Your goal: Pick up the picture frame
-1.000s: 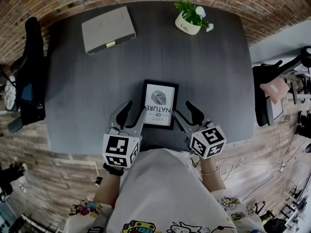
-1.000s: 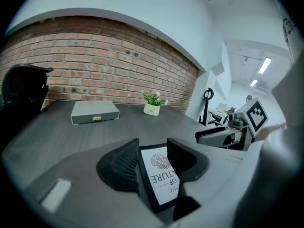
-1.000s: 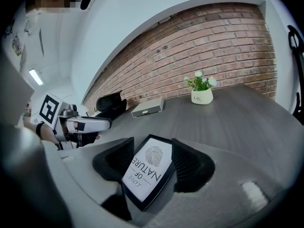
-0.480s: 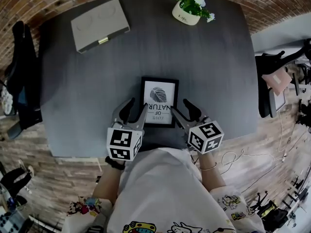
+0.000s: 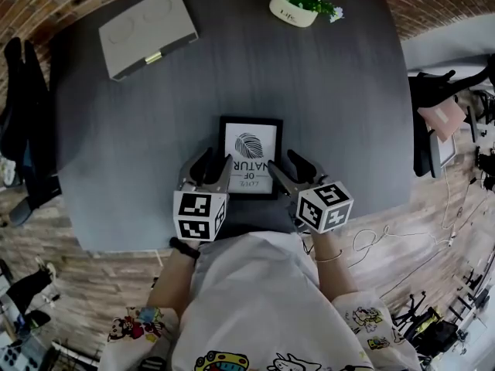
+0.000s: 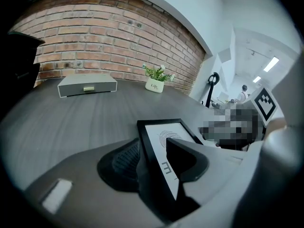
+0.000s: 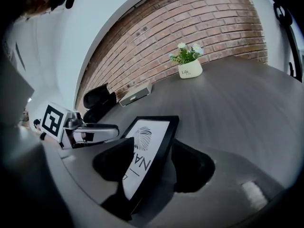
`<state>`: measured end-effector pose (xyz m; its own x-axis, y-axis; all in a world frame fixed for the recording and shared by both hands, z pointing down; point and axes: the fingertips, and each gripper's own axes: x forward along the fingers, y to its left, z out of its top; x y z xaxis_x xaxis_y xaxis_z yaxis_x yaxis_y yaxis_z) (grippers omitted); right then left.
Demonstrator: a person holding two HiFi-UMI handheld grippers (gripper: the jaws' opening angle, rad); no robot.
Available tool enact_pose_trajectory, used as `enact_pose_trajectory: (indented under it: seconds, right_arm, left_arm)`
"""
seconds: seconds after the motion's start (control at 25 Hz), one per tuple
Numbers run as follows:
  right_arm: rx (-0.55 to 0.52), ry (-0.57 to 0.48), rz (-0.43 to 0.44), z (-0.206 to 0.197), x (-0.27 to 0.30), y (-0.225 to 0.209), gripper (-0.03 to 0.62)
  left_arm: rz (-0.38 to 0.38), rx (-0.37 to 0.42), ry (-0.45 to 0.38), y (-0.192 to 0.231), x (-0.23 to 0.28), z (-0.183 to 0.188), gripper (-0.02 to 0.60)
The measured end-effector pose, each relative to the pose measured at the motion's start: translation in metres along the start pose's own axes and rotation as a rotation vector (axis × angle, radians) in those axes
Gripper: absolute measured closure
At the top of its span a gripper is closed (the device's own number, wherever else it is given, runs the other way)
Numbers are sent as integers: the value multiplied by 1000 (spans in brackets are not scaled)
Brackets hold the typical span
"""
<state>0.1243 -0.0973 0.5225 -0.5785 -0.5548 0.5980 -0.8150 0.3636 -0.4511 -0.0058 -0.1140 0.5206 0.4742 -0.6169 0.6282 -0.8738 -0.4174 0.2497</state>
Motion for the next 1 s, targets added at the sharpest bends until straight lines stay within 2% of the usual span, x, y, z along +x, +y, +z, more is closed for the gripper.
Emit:
enact_pose_trajectory:
  seconds: [0.4,0.52,1.0]
  right_arm:
    - [34,2,-1,-3,0,-7,352]
    - [42,1,-1,-3,-1,-8,352]
    - [45,12,0,-4,-1,-9,352]
  left_arm:
    - [36,-8,53,3,20,-16,403]
    - [49,1,62,3,22,-18,428]
    - [58,-78,58,6,20,-17,486]
